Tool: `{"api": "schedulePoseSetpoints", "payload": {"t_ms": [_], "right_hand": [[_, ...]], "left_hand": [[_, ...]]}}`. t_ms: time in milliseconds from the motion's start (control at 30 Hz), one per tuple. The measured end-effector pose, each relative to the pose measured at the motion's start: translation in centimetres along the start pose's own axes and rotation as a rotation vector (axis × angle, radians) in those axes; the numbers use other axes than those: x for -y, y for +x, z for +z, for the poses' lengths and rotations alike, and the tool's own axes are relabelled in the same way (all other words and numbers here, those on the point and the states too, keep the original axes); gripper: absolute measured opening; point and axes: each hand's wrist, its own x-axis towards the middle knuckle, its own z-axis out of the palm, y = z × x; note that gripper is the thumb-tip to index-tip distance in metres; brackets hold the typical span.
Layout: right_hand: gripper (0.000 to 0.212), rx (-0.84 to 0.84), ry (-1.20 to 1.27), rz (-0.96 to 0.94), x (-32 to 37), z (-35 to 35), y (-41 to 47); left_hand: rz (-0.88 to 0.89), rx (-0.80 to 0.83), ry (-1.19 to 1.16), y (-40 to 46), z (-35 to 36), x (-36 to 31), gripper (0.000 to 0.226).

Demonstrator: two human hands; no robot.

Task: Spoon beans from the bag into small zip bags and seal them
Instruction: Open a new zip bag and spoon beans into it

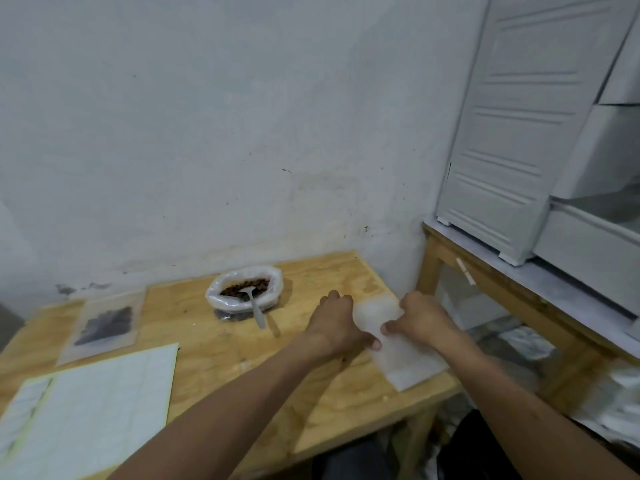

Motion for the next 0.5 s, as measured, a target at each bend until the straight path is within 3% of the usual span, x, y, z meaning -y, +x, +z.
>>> {"api": "schedulePoseSetpoints", "payload": {"t_ms": [200, 333, 400, 500], "right_hand": [[0.031, -0.155, 0.222, 0.017, -1.1, 0.7, 0.8], [0.035, -0.126, 0.451, 0.046, -1.5, -0.4, 1.1], [0.035, -0.093, 0.527, 0.027, -1.4, -0.9, 1.2], [0.020, -0.067, 0.674, 0.003, -0.8, -1.9, 1.5]], "left_hand": [[0.014, -0.105, -0.093, -0.9, 0.5, 0.2, 0.099], [0.022, -0.169, -0.159, -1.2, 0.8, 0.4, 0.099], [0.024, -0.223, -0.252, -1.4, 0.9, 0.4, 0.094], [0.035, -0.385, -0.600, -1.7, 0.2, 0.6, 0.067]]}}
